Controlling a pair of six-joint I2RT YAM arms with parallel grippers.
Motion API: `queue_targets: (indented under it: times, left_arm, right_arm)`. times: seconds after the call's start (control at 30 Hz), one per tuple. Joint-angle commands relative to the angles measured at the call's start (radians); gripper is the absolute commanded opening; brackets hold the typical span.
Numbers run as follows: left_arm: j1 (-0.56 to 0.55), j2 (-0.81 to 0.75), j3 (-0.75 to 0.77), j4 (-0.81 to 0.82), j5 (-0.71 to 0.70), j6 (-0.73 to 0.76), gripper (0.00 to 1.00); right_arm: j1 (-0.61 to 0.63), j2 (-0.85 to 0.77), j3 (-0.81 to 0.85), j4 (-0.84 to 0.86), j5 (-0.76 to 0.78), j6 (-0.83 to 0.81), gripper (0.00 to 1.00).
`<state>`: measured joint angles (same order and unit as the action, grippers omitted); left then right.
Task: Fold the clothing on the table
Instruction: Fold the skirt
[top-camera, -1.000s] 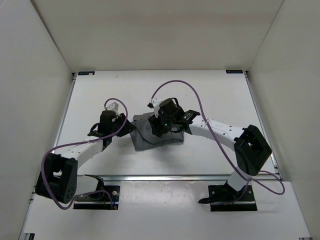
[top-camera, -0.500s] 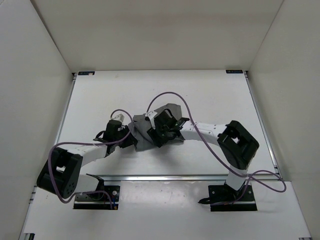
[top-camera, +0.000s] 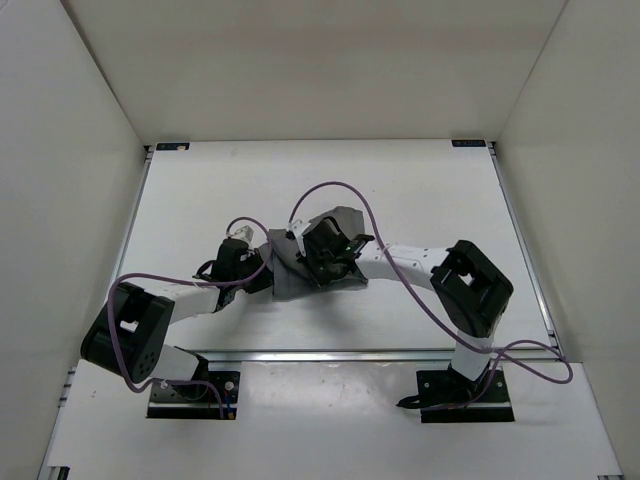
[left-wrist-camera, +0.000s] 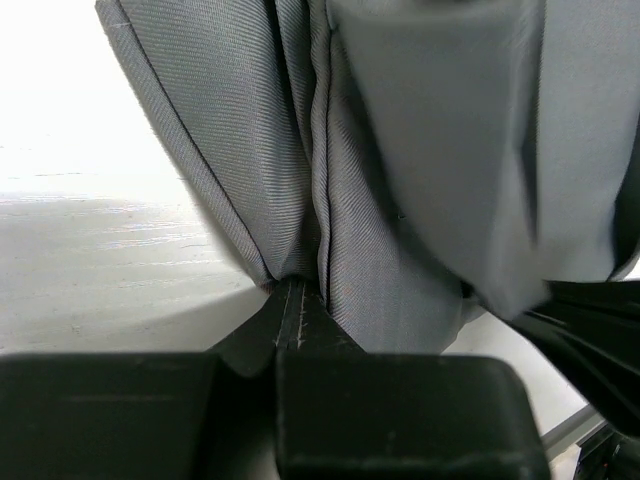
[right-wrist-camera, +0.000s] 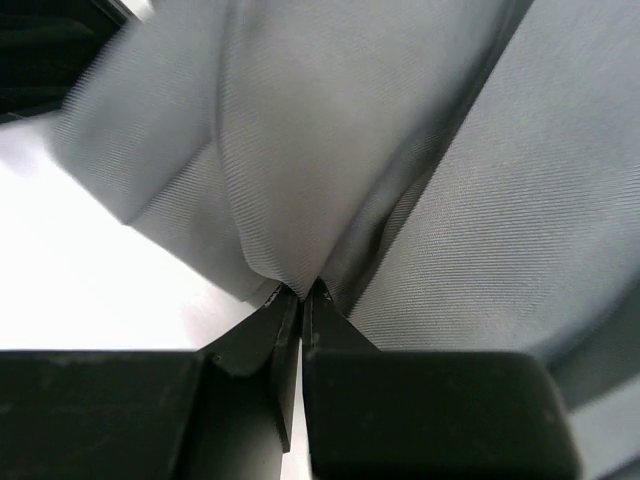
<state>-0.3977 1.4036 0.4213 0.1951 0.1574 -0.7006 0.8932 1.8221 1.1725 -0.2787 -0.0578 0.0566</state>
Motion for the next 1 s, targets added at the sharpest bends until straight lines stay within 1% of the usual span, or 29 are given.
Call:
queue_targets:
  times: [0.0, 0.1, 0.2, 0.3, 0.47, 0.7, 0.9, 0.93, 0.97]
  left_arm:
    - [-0.01, -0.003, -0.001, -0.034, -0.021, 0.01, 0.0]
    - [-0.007, -0.002, 0.007, -0.037, -0.021, 0.013, 0.0]
    - [-0.009, -0.003, 0.002, -0.037, -0.015, 0.018, 0.0]
    - [-0.009, -0.005, 0.002, -0.033, -0.019, 0.01, 0.0]
    - [-0.007, -0.008, -0.003, -0.031, -0.021, 0.013, 0.0]
    - [0.0, -0.028, -0.009, -0.034, -0.025, 0.004, 0.0]
    - [0.002, -0.04, -0.012, -0.036, -0.027, 0.004, 0.0]
    - [0.005, -0.046, -0.013, -0.04, -0.028, 0.004, 0.02]
    - [0.005, -0.054, -0.016, -0.042, -0.021, 0.003, 0.06]
  right_arm:
    - [-0.016, -0.109, 0.01, 0.075, -0.031, 0.029, 0.0]
    - [-0.02, -0.141, 0.019, 0.095, -0.086, 0.057, 0.0]
    - [-0.023, -0.173, 0.016, 0.156, -0.192, 0.112, 0.0]
    - [-0.019, -0.164, 0.029, 0.205, -0.253, 0.155, 0.0]
    - [0.004, -0.097, 0.072, 0.216, -0.283, 0.186, 0.0]
    - [0.019, -0.031, 0.056, 0.233, -0.339, 0.195, 0.0]
    - [0.019, 0.025, 0.035, 0.254, -0.335, 0.207, 0.0]
    - [0.015, 0.035, 0.041, 0.256, -0.336, 0.21, 0.0]
    - [0.016, 0.046, 0.042, 0.25, -0.332, 0.212, 0.0]
